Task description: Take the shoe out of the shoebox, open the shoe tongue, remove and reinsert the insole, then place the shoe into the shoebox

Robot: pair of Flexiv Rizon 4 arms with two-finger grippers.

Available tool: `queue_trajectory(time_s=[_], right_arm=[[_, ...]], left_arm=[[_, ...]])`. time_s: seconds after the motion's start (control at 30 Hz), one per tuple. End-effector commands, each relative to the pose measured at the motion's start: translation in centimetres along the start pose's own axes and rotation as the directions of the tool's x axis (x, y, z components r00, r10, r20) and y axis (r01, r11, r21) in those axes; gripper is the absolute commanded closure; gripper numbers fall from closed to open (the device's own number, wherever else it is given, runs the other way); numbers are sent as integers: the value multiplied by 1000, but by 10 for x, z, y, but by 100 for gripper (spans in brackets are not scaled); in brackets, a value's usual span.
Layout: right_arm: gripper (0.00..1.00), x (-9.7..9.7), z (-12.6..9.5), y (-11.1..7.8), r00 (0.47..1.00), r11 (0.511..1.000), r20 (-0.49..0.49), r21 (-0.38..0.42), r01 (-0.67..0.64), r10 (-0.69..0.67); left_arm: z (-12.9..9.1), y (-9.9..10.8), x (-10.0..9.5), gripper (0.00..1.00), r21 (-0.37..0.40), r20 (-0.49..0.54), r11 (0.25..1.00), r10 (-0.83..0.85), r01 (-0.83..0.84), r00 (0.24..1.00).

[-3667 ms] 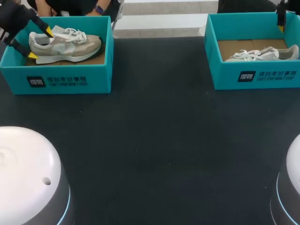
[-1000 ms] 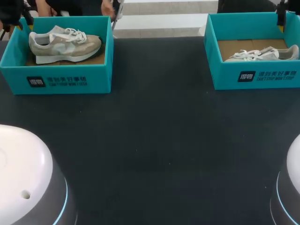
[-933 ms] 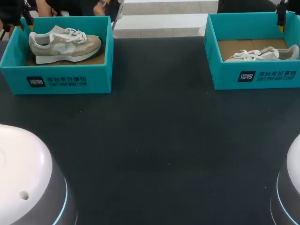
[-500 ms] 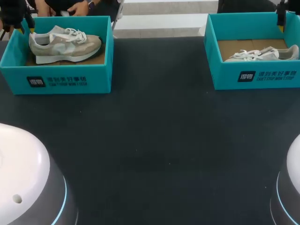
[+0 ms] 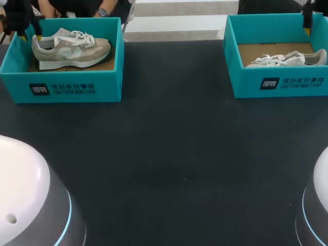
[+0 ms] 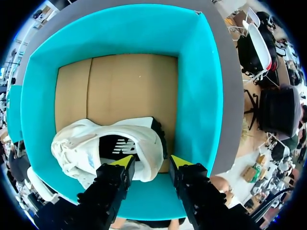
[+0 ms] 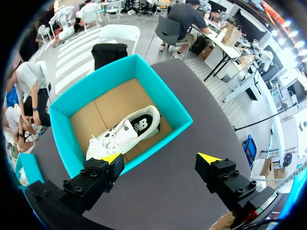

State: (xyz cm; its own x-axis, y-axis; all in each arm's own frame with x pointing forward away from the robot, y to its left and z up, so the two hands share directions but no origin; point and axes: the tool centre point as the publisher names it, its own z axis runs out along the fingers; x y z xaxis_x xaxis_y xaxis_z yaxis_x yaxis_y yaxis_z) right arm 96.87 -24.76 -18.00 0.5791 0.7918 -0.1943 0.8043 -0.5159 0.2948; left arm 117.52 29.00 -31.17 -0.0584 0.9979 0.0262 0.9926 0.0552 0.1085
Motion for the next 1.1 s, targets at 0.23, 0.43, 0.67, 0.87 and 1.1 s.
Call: queue_trajectory(time_s=[0.23,0.43,0.67,0.87,1.1], right_arm=[[0,-1,0,-1,1000,1000,-2,-1,0,0],[0,-1,0,-1,1000,1000,-2,-1,0,0],[0,-1,0,-1,1000,1000,-2,-1,0,0],[0,-1,0,-1,1000,1000,-2,-1,0,0],[0,-1,0,-1,1000,1000,-2,-1,0,0]], left_arm=[[17,13,4,52,24,-16,1000,-20,20,1000],[25,10,4,54,43,-27,999,-21,22,999],[34,9,5,63,71,-46,997,-16,19,999],[26,12,8,100,71,-55,997,7,-3,998],[-11,8,12,100,105,-16,990,95,-93,995]])
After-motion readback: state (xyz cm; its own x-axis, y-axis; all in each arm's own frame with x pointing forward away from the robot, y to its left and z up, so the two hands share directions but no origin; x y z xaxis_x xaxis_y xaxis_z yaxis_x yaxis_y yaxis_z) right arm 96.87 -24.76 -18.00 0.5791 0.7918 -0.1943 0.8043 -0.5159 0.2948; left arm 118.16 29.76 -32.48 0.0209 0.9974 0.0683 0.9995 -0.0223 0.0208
